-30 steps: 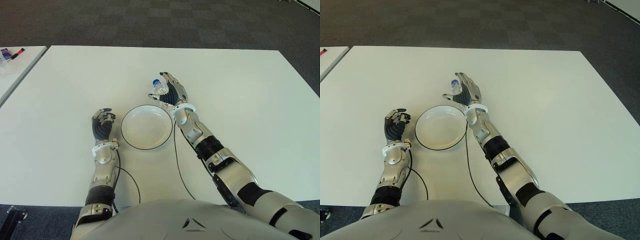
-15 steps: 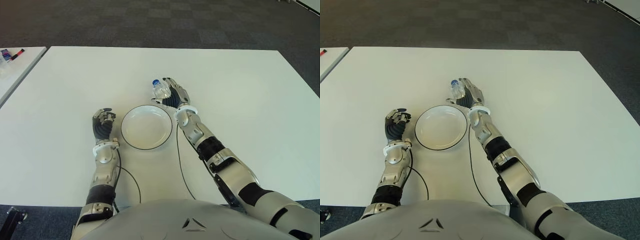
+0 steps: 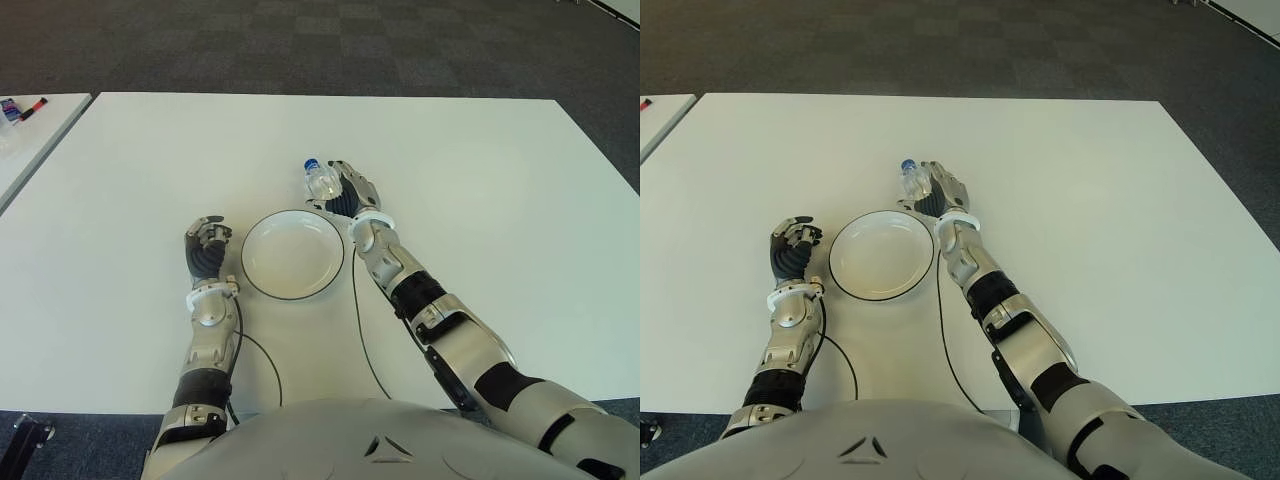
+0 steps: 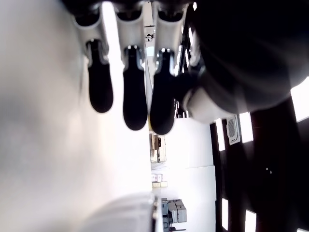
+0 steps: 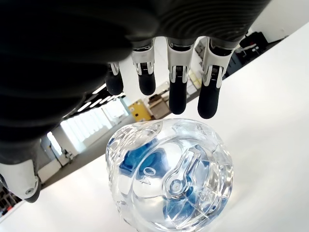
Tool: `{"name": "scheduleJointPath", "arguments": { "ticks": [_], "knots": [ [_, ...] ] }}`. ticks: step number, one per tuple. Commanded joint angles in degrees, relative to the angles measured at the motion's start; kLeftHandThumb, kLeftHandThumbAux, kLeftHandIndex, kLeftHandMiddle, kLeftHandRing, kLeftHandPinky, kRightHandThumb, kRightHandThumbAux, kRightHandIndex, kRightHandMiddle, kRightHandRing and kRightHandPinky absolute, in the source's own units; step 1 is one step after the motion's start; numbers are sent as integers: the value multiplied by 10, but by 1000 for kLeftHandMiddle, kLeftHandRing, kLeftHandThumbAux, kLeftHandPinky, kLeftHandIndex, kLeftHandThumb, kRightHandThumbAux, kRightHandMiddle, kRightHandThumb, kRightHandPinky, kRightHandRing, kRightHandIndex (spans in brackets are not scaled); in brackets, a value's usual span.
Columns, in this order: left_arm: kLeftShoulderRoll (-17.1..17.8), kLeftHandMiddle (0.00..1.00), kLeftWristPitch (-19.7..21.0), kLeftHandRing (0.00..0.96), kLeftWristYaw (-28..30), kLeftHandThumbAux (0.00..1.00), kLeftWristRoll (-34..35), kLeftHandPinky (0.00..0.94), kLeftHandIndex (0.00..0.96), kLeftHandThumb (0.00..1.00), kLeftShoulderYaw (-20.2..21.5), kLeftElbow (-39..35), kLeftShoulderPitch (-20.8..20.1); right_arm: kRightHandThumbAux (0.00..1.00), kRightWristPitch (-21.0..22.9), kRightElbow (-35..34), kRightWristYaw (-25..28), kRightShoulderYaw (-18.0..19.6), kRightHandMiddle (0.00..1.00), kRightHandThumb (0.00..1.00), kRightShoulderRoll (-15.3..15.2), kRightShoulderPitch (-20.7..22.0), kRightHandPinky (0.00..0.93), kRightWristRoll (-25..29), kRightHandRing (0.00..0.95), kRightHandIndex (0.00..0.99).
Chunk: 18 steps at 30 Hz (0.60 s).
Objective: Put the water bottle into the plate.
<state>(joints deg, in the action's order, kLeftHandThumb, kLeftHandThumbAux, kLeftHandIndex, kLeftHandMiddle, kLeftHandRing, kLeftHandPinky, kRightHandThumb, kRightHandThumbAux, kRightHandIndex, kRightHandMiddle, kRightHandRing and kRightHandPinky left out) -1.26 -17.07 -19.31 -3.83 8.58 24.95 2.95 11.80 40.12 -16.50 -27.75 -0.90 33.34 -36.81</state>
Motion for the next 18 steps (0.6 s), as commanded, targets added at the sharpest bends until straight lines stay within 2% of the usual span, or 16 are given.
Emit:
{"name": "scheduleJointPath", "arguments": {
  "ticks": [1,12,18],
  "knots": [
    [-7,551,37,523,5,723,6,479,420,684,1,26,22,544,3,11,-5,-3,40,21,1,8,230,-8,136,0],
    [-6,520,19,492,4,724,7,458,417,681,4,42,16,554,-11,29,-7,3,32,16,5,17,201,7,111,0],
    [-5,536,29,513,1,723,2,482,419,684,2,40,13,580,-29,103,-3,27,9,24,19,63,161,35,81,0]
  ]
}}
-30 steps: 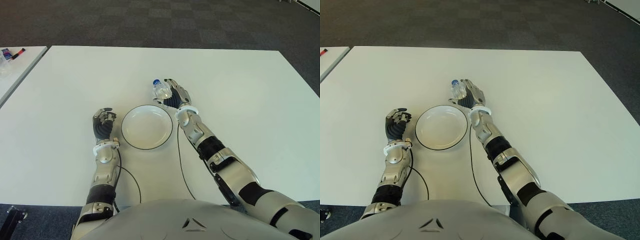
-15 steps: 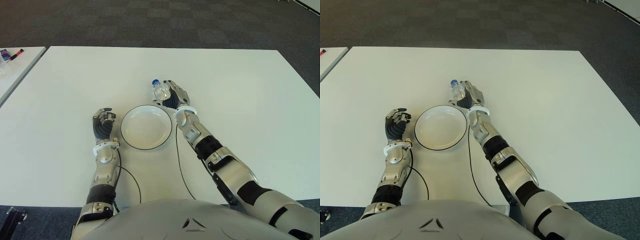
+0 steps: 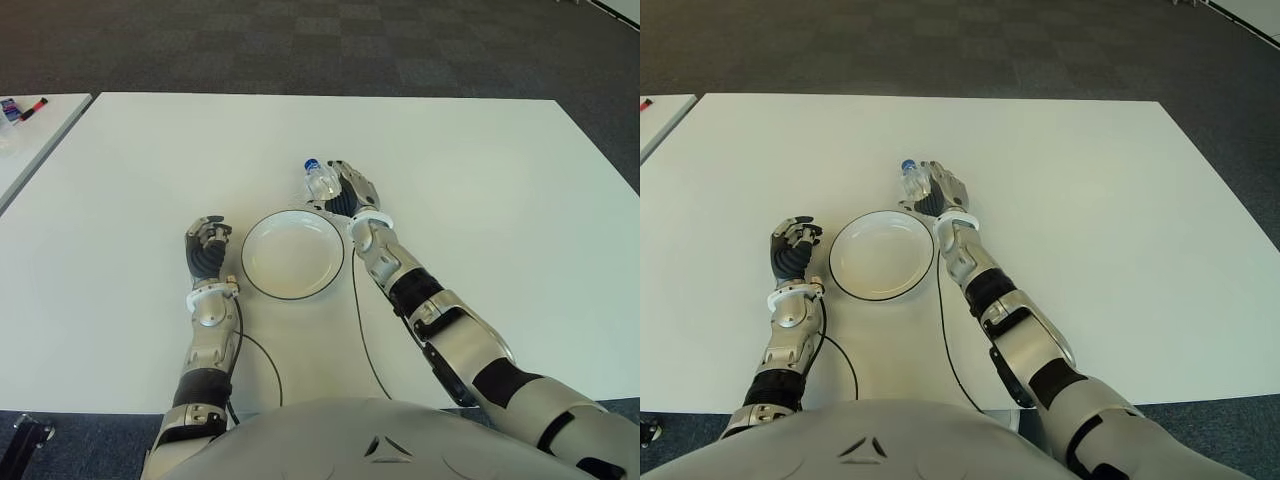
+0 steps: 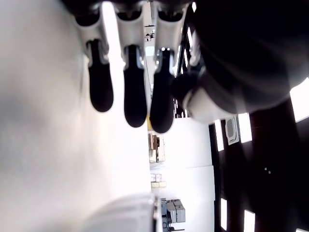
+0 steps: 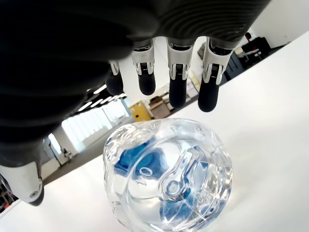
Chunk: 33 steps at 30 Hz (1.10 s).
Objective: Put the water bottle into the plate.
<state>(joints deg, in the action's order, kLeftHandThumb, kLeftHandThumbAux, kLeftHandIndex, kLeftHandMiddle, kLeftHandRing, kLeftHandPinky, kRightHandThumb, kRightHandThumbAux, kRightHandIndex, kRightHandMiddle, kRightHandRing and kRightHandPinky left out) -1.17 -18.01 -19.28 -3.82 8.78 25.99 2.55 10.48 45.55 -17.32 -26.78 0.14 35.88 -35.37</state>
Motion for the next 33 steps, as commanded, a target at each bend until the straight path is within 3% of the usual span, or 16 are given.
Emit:
{"name": "scheduleJointPath", "arguments": {
  "ticks": [1,18,33],
  "knots": [
    [-6,536,40,512,1,723,2,477,420,684,0,29,17,585,-20,59,4,20,5,26,10,43,156,22,75,0],
    [-6,546,27,529,2,722,3,514,421,686,0,37,12,617,-42,161,-23,30,0,70,26,102,138,30,46,0],
    [-10,543,26,522,-1,722,4,498,422,687,1,35,13,626,-63,200,-38,32,0,115,31,120,158,32,54,0]
  ]
}}
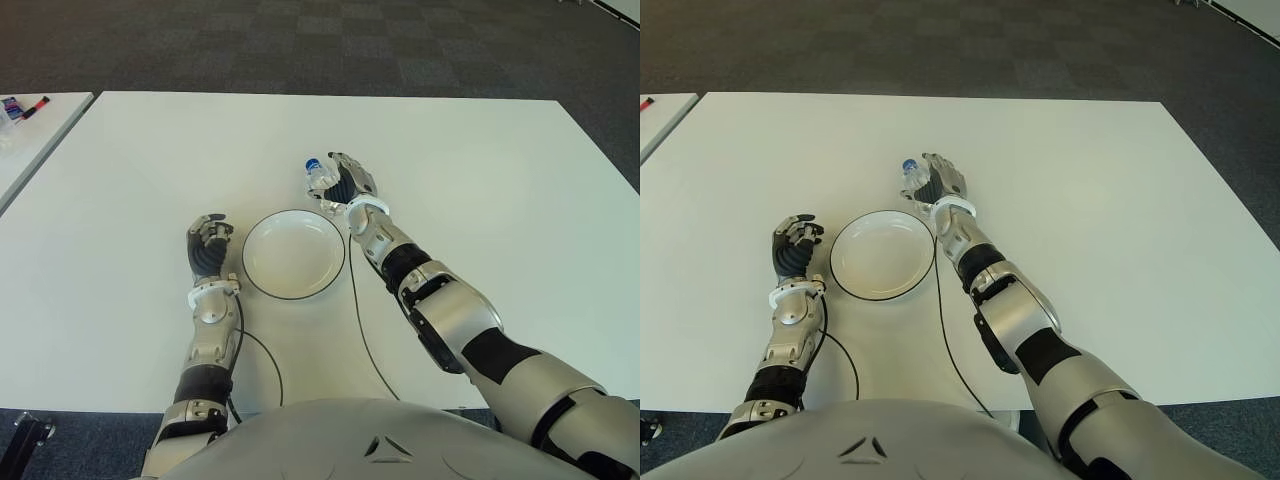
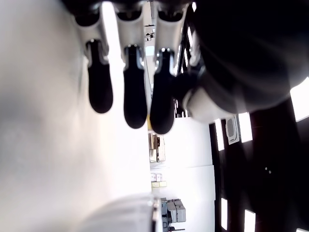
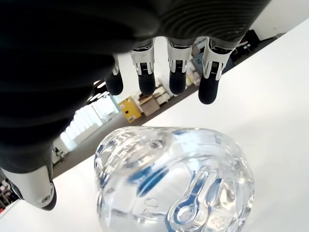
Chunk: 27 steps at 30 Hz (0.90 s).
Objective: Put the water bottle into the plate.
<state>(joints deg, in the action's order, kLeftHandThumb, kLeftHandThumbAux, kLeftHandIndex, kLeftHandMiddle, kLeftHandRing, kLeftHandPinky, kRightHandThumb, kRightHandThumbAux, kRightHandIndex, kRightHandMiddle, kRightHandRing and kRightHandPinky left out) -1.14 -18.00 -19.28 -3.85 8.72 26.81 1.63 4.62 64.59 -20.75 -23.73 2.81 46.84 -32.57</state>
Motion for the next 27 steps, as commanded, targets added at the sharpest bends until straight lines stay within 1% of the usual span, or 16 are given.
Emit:
{"name": "scheduleJointPath", "arguments": {
  "ticks": [1,4,12,17,20,24,27],
  "knots": [
    [-10,543,26,523,-1,722,4,500,422,688,1,27,23,627,-5,11,-4,1,0,117,4,11,161,4,55,0],
    [-9,546,25,529,-2,722,2,504,423,688,1,27,23,628,-6,15,-5,0,2,119,5,13,168,3,61,0],
    [-7,547,39,526,4,722,1,490,422,688,-3,18,27,625,-8,24,-3,1,10,124,7,17,185,4,76,0],
    [-7,543,23,519,0,723,-3,485,421,687,-5,20,29,623,-8,33,-2,1,20,134,9,21,198,5,89,0],
    [-8,549,21,523,-2,721,-4,492,422,690,-5,21,29,623,-4,39,-1,1,30,144,11,24,211,4,103,0],
    [-8,552,27,530,0,720,-2,506,424,692,-3,23,26,620,0,51,0,0,37,149,13,27,240,4,118,0],
    [-7,551,34,528,3,720,-1,499,424,691,-3,22,26,616,0,59,1,0,41,153,14,28,248,3,126,0]
  ]
}}
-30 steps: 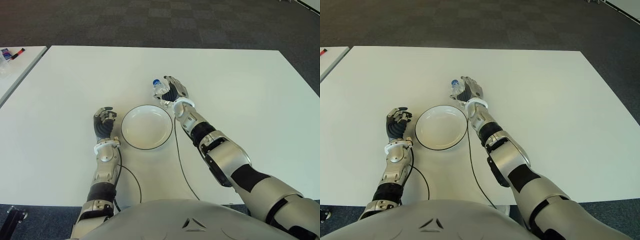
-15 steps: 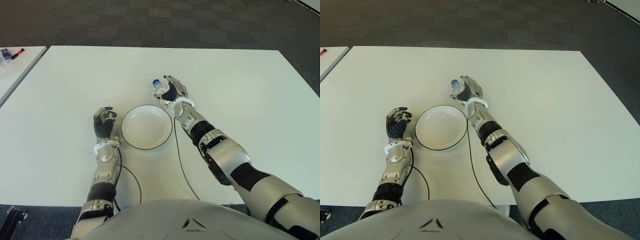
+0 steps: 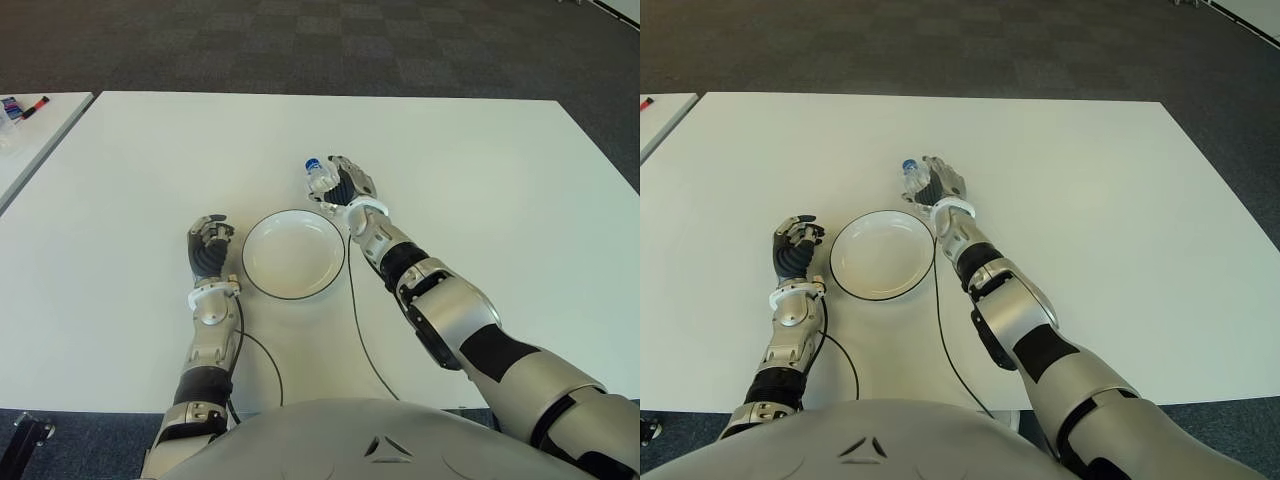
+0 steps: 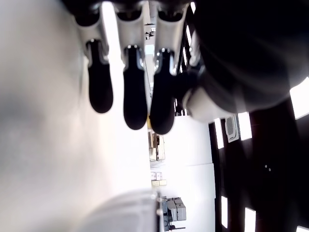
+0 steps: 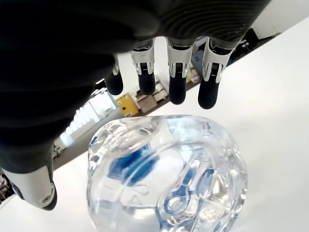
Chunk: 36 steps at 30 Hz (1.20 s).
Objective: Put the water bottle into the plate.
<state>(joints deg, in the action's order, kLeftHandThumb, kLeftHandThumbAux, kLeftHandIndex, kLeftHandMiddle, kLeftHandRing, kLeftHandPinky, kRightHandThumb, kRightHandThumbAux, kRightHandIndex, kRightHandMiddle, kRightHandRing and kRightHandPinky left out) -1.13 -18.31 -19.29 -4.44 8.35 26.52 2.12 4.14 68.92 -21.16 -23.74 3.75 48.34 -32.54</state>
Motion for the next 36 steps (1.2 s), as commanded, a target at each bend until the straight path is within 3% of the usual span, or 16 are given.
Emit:
{"name": "scheduleJointPath", "arguments": {
  "ticks": [1,15,23,31,36],
  "knots": [
    [-7,549,38,524,3,720,5,490,424,690,0,24,21,615,5,18,5,0,41,154,4,14,245,3,126,0],
    [-12,533,22,506,2,723,12,474,420,685,7,36,19,607,22,39,13,-4,42,147,8,16,198,0,115,0],
    [-15,538,17,508,-3,723,6,477,420,685,4,30,22,603,15,39,10,-8,54,131,6,12,258,-3,133,0],
    [-19,547,9,527,-10,721,2,501,423,690,4,34,20,596,8,34,7,-12,67,139,3,6,402,-3,173,0],
    [-20,552,10,538,-11,721,4,507,425,692,4,35,19,597,8,30,3,-13,69,147,3,0,406,-2,196,0]
  ]
}}
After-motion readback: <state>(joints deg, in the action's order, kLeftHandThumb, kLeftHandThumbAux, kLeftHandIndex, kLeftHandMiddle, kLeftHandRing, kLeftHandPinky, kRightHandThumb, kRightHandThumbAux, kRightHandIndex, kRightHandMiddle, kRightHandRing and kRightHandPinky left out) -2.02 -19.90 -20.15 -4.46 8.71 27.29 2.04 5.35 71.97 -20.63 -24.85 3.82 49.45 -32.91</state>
